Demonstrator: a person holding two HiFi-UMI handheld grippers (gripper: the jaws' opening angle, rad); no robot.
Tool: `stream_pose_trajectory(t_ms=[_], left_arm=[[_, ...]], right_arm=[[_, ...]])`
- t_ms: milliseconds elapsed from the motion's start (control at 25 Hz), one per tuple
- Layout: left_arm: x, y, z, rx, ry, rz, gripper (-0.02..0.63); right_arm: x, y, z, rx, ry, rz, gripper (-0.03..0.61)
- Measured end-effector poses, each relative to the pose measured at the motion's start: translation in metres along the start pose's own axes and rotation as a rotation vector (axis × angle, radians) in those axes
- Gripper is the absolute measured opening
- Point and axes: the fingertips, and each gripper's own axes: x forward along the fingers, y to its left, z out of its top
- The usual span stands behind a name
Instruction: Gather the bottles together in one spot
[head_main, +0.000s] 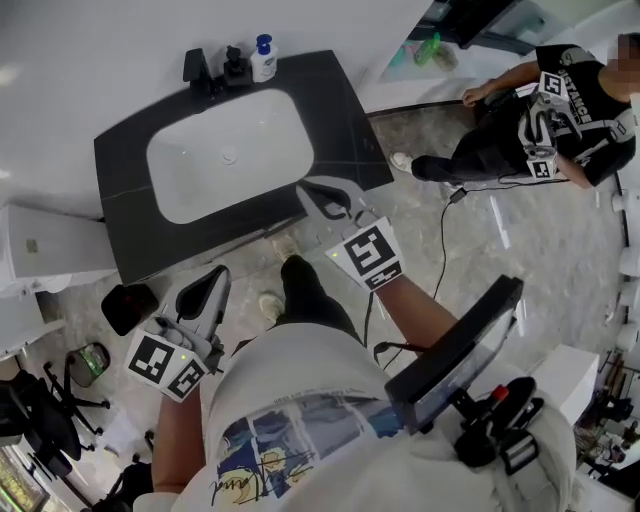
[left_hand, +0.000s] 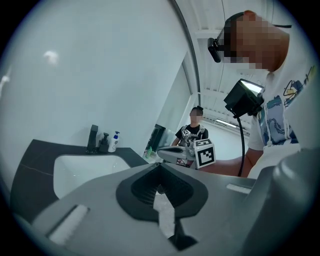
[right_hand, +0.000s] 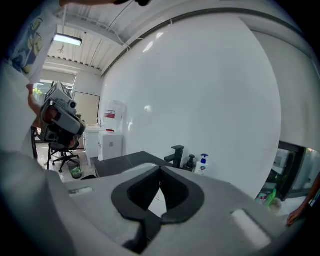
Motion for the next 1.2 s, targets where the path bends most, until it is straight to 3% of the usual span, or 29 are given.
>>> stream_pose_trajectory(t_ms=[440, 1200], left_arm=[[-0.024, -0.019, -0.019, 0.004, -0.002, 0.009, 0.002], [-0.033, -0.022, -0.021, 0.002, -0.017, 0.003, 0.002]], right_arm=[[-0.032, 0.046, 0.006, -0.008, -0.007, 0.043, 0.002], [-0.038, 0.073, 0.017, -0.042, 0.007, 0.088, 0.002]])
